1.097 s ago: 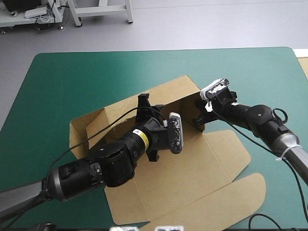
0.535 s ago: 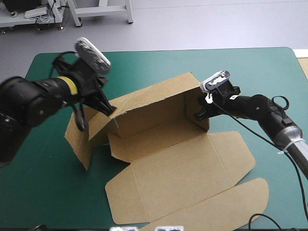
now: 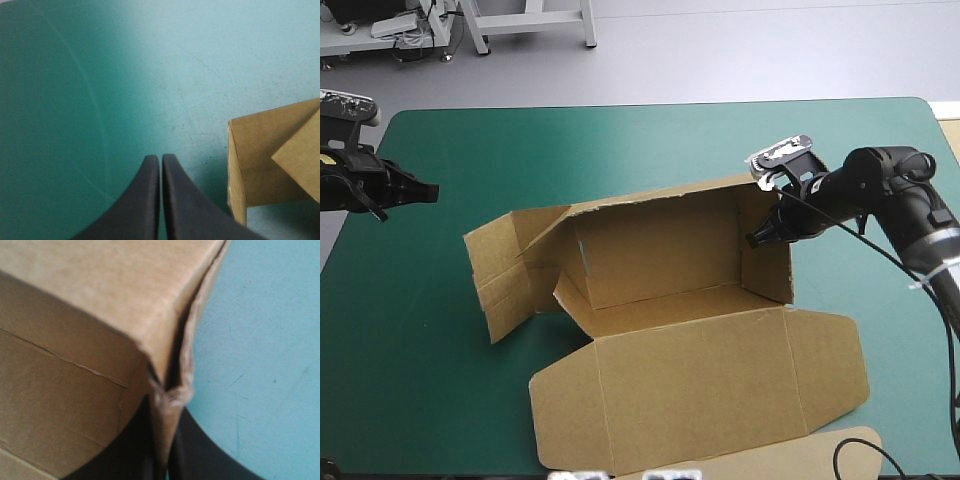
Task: Fold the box
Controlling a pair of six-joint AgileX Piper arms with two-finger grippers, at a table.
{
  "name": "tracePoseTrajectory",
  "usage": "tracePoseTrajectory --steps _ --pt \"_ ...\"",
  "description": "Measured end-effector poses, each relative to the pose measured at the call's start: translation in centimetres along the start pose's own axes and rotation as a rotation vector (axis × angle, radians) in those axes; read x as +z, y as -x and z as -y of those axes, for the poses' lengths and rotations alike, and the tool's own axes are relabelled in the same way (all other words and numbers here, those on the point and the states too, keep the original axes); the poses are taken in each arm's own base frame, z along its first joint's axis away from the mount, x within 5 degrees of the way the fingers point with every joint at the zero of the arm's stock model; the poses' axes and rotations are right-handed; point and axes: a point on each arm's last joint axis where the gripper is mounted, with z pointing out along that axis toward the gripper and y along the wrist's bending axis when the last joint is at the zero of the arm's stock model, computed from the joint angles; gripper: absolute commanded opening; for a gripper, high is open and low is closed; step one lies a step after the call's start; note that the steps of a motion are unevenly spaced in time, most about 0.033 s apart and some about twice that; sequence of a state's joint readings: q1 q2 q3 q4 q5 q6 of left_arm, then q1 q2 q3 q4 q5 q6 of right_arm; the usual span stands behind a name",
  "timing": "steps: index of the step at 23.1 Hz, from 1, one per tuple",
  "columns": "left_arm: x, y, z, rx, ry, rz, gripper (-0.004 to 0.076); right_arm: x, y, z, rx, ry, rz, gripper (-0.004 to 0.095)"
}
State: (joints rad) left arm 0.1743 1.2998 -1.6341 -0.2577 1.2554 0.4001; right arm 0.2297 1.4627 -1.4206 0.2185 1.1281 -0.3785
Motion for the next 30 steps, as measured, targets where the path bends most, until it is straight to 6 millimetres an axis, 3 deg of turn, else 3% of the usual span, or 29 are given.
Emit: tracePoseTrajectory --steps 3,8,11,13,15,17,18,21,26,30 --pt "0.4 -0.2 -0.2 -0.016 -0.004 -0.014 -0.0009 1.5 0.9 0.7 0.04 0.002 -0.054 -0.0018" --pt "0.4 -0.2 -0.1 -0.03 -0.017 -0.009 -0.0009 8.8 4.8 3.4 0.156 0.021 -0.169 -0.0018" --pt "0.4 -0.1 0.1 -0.038 -0.038 0.0 -0.0009 12.2 6.2 4.4 0.172 0.044 -0.177 -0.0017" --pt "0.4 -0.1 0.2 -0.044 -0.054 0.007 -0.0009 13.0 6.5 4.6 0.186 0.046 -0.183 0.0019" --pt "0.4 0.0 0.3 -0.046 -0.062 0.01 -0.0009 12.9 6.6 4.6 0.182 0.04 -0.187 0.0162" --pt "0.4 0.0 0.3 -0.048 -0.067 0.012 -0.0009 12.7 6.6 4.7 0.174 0.031 -0.196 0.0419" --pt "0.4 0.0 0.4 -0.049 -0.068 0.013 -0.0009 12.7 6.6 4.7 0.169 0.029 -0.199 0.0599" --pt "0.4 0.0 0.4 -0.049 -0.07 0.014 -0.0009 12.2 6.6 4.7 0.14 0.024 -0.199 0.0801" --pt "0.4 0.0 0.4 -0.049 -0.07 0.013 -0.0009 10.7 6.8 4.6 0.127 0.006 -0.174 0.0833" --pt "0.4 0.0 0.4 -0.049 -0.07 0.013 -0.0009 7.9 7.1 3.9 0.119 0.002 -0.111 0.0819"
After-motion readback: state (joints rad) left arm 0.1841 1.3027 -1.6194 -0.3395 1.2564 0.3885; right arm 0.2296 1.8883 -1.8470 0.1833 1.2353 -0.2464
